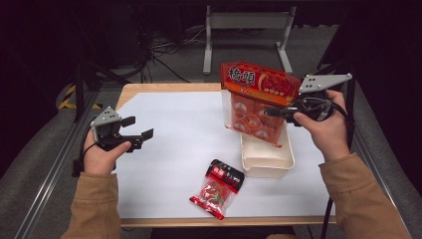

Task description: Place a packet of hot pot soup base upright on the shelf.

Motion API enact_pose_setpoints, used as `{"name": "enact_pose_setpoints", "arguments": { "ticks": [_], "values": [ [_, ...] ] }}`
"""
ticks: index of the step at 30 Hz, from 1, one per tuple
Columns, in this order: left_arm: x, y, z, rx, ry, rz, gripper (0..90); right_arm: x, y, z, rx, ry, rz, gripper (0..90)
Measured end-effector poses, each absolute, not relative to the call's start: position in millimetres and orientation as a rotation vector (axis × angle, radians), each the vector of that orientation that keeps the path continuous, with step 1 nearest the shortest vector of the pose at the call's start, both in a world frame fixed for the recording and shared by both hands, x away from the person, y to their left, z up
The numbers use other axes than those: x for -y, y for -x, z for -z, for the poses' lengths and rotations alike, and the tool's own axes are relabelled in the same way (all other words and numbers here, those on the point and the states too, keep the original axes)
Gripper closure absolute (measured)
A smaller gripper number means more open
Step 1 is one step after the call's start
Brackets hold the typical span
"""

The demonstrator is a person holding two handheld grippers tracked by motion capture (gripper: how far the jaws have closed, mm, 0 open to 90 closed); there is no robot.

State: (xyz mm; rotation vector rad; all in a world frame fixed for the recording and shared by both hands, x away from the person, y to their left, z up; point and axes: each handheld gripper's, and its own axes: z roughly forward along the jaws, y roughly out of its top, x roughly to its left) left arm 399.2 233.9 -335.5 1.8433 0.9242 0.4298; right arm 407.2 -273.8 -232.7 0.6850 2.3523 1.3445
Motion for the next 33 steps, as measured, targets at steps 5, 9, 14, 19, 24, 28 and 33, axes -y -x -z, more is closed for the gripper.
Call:
{"name": "enact_pose_setpoints", "arguments": {
  "ticks": [5, 9, 14, 19, 24, 28, 33],
  "values": [
    [-233.4, -400.1, 336.0, -0.921, -1.852, -0.432, 16.4, 284.6, -406.1, 235.0, -2.324, -0.726, -1.35, 70.4],
    [-233.5, -400.3, 336.4, -0.927, -1.854, -0.428, 16.3, 293.1, -405.6, 236.8, -2.304, -0.754, -1.365, 70.4],
    [-234.0, -400.2, 336.3, -0.915, -1.852, -0.42, 16.3, 302.5, -404.3, 236.3, -2.272, -0.782, -1.384, 70.4],
    [-232.6, -400.6, 337.0, -0.916, -1.854, -0.416, 16.2, 308.2, -403.7, 237.6, -2.246, -0.817, -1.393, 70.4],
    [-231.3, -400.7, 337.7, -0.915, -1.858, -0.413, 16.2, 310.7, -405.3, 247.9, -2.225, -0.851, -1.432, 70.4],
    [-231.2, -401.0, 338.7, -0.92, -1.86, -0.409, 16.1, 310.1, -405.9, 254.2, -2.224, -0.859, -1.415, 70.4],
    [-230.5, -401.1, 340.0, -0.92, -1.865, -0.401, 16.1, 311.4, -405.9, 261.9, -2.223, -0.884, -1.414, 70.4]
  ]
}}
